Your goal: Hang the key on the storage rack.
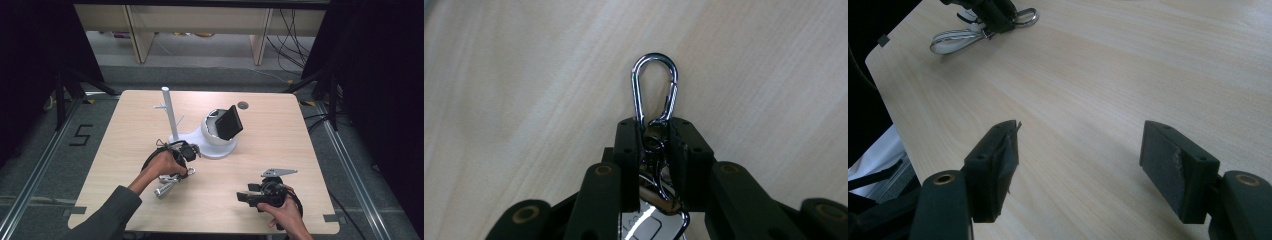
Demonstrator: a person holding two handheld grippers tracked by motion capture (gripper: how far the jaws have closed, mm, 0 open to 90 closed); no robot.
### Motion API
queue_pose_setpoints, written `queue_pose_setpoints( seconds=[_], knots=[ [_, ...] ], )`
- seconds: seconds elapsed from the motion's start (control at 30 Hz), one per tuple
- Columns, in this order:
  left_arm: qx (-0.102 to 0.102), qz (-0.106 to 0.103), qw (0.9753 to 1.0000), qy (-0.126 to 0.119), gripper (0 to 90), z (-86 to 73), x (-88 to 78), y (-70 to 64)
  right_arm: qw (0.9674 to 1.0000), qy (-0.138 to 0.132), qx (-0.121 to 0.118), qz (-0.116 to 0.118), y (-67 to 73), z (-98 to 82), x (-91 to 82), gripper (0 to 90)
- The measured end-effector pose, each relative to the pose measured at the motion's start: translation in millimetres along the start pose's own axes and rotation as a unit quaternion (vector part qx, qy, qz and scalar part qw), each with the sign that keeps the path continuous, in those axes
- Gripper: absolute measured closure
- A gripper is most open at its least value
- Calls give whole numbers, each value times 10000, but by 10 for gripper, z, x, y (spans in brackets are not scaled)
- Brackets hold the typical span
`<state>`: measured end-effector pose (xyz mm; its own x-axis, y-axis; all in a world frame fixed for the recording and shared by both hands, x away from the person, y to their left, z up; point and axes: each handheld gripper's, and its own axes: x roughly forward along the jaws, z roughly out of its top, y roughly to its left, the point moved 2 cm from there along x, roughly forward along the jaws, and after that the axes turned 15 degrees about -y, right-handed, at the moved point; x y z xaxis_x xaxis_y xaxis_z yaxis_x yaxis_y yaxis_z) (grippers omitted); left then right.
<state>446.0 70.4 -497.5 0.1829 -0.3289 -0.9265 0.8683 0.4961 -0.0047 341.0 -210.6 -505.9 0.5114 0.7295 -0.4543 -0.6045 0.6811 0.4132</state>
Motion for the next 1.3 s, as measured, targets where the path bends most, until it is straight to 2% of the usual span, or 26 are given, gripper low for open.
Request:
queue_pose_setpoints(
  seconds=[0.27, 0.33, 0.43, 0.5, 0.57, 0.63, 0.73, 0.83, 0.87, 0.97, 1.03, 1.07, 1.13, 1.17, 1.2, 1.23, 1.3],
  knots=[
    [31, 169, 9998, 46, 698, 22, 11, -22, 10000, -10, 2, 51, 1, 0, 6, 328],
    [194, 269, 9993, 149, 692, 42, 15, -53, 10000, -4, -8, 39, 3, 1, 3, 328],
    [320, 390, 9983, 275, 682, 69, 32, -93, 10000, -15, -7, 55, 1, -1, 9, 328],
    [407, 385, 9975, 437, 695, 84, 36, -124, 10000, -21, 7, 83, 10, -2, 8, 328],
    [503, 417, 9968, 469, 716, 94, 44, -138, 10000, -7, 27, 73, 12, -3, 12, 328],
    [492, 436, 9967, 486, 738, 92, 48, -166, 10000, 0, 33, 64, 11, -5, 15, 328],
    [534, 396, 9966, 487, 741, 98, 45, -137, 10000, -27, -88, 22, -1, -4, 15, 328],
    [537, 406, 9966, 483, 746, 97, 45, -144, 10000, -23, -81, 31, 1, -4, 15, 329],
    [470, 385, 9970, 475, 747, 91, 45, -157, 10000, -6, -9, 82, 11, -8, 18, 330],
    [553, 330, 9969, 446, 752, 94, 38, -131, 10000, -3, 11, 53, 7, -5, 19, 330],
    [603, 273, 9968, 447, 752, 84, 34, -117, 9999, -45, -56, 86, -5, -5, 21, 332],
    [478, 154, 9979, 410, 752, 72, 28, -108, 9999, -8, 19, 98, 2, -6, 19, 332],
    [453, 159, 9983, 334, 753, 65, 26, -96, 10000, -23, 20, 87, -8, -4, 21, 332],
    [476, 53, 9984, 307, 753, 52, 15, -76, 9999, -67, -110, 101, -25, 0, 23, 332],
    [406, 22, 9989, 250, 752, 48, 6, -76, 10000, -20, 55, 69, -4, -4, 14, 333],
    [392, 9, 9990, 211, 753, 48, -8, -68, 9999, -45, -38, 102, -25, -2, 21, 333],
    [357, 3, 9992, 166, 752, 44, -38, -52, 9999, -44, -42, 89, -28, -1, 20, 333]
  ],
)
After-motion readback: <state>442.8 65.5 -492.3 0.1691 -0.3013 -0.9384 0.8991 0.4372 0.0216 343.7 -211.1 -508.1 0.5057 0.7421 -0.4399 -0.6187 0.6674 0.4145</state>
